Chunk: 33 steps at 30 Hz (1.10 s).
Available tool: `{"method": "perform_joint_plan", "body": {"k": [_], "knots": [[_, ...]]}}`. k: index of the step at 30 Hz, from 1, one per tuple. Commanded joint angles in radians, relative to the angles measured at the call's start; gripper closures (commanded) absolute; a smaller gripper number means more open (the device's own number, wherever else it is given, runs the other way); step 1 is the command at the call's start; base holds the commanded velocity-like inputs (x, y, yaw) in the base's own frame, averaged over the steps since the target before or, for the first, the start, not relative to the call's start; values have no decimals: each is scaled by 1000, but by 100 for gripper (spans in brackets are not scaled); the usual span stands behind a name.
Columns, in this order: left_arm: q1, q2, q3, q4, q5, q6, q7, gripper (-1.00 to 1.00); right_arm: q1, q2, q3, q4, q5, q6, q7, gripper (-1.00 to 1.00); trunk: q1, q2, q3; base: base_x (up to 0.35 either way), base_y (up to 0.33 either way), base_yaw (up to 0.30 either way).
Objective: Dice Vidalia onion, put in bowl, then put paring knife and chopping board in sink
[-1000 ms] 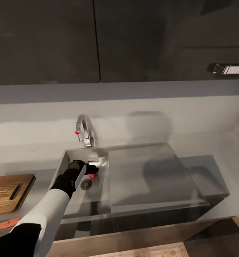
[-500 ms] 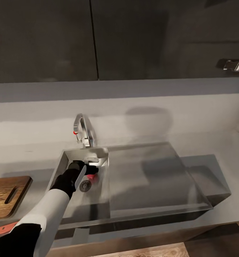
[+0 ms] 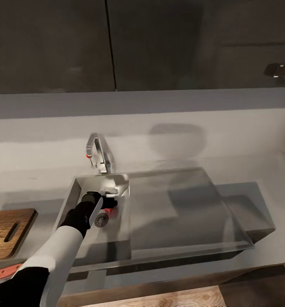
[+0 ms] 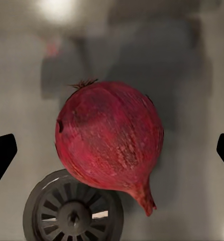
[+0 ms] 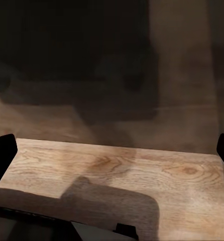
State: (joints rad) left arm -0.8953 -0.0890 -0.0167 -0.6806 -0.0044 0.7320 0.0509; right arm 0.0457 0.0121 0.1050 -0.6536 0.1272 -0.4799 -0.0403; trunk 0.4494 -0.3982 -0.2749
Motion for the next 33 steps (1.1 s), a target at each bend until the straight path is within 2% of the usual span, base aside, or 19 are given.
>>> {"method": "perform_joint_plan", "body": {"k": [1, 17, 23, 33], "knots": [[-1, 0, -2, -2, 0, 5, 4, -100, 0, 0, -1, -1, 9, 0, -4, -100, 1, -2, -3, 99, 0, 0], [-1, 0, -2, 20, 1, 3, 3, -100, 0, 0, -1, -1, 9, 0, -4, -100, 1, -2, -29, 26, 0, 0], [-1, 0, -2, 32, 1, -66, 4, -100, 0, 0, -1, -1, 9, 0, -4, -100, 1, -2, -39, 0, 0, 0], [-1, 0, -2, 36, 1, -79, 4, -100, 0, 0, -1, -1, 9, 0, -4, -100, 1, -2, -50, 0, 0, 0]]}}
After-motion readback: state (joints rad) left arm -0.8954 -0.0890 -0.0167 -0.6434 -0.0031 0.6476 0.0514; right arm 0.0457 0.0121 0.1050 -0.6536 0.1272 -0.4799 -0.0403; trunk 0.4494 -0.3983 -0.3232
